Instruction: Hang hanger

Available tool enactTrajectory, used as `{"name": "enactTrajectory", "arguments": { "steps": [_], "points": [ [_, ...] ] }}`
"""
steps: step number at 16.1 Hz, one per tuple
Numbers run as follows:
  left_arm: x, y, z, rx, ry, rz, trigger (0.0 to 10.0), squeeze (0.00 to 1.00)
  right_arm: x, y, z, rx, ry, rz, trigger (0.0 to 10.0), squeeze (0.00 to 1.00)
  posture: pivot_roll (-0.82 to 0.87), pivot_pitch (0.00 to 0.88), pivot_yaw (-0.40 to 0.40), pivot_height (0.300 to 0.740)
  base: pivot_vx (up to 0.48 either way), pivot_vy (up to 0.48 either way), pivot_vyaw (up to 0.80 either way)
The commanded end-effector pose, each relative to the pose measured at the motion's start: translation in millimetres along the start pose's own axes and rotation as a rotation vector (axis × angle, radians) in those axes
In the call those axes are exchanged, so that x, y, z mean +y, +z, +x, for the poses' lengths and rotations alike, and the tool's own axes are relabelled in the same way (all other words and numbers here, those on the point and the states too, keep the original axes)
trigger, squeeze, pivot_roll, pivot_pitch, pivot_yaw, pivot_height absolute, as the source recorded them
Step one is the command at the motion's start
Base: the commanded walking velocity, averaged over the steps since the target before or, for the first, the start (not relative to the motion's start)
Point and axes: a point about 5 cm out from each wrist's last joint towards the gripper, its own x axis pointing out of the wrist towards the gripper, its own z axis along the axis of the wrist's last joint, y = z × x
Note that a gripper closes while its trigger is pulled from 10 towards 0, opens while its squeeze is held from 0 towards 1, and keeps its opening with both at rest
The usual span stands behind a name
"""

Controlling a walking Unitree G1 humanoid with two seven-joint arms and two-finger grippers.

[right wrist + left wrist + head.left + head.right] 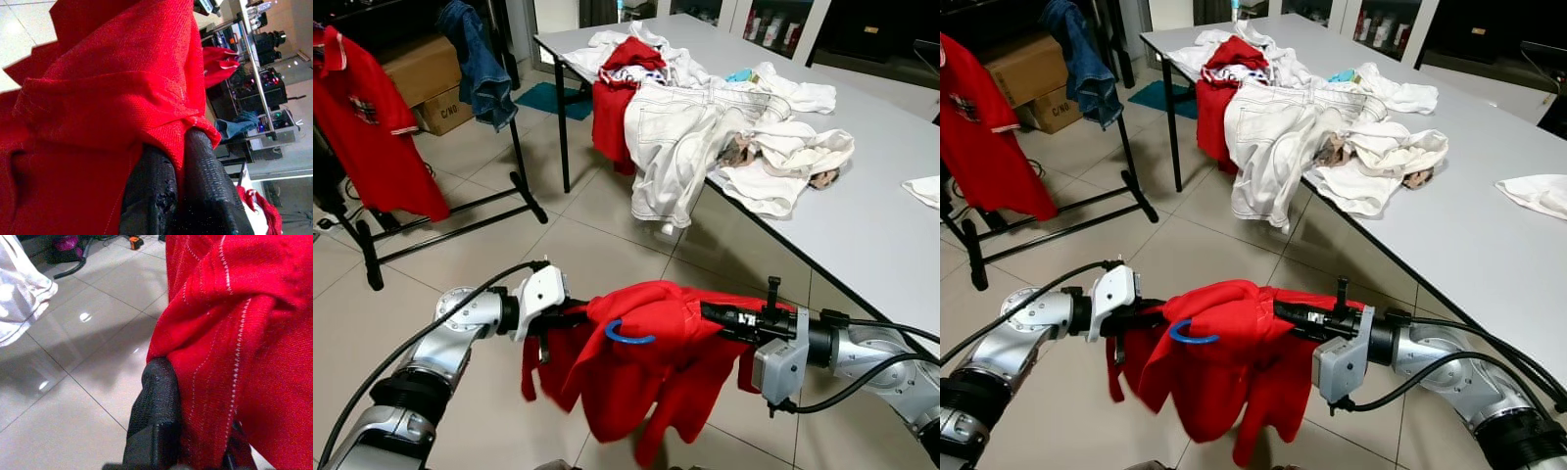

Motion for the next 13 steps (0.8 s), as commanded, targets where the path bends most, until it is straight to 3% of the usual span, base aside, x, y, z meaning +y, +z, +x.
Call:
{"name": "enactTrajectory", "arguments": {
  "steps": [1, 4, 6, 13],
  "points": [
    [9.7, 8.5, -1.2, -0.032, 0.048, 0.014, 10.0, 0.0, -4.8, 4.3, 1.6, -0.028, -0.012, -0.016, 10.0, 0.0, -0.03, 0.0, -0.009, 0.74, 0.0, 0.0, 0.0],
    [10.8, 7.0, 0.3, -0.018, 0.066, 0.015, 10.0, 0.0, -4.4, 4.4, 0.8, -0.024, -0.017, -0.007, 10.0, 0.0, -0.03, 0.0, -0.009, 0.74, 0.0, 0.0, 0.0],
    [11.2, 6.3, 0.7, -0.006, 0.067, 0.023, 10.0, 0.0, -4.9, 5.1, 0.0, -0.026, -0.023, -0.005, 10.0, 1.0, -0.03, 0.0, -0.009, 0.74, 0.0, 0.0, 0.0],
    [11.5, 6.1, 2.2, -0.004, 0.07, 0.031, 10.0, 0.0, -6.9, 4.6, -2.2, -0.017, -0.036, 0.002, 10.0, 1.0, -0.03, 0.0, -0.009, 0.74, 0.0, 0.0, 0.0]
  ]
}}
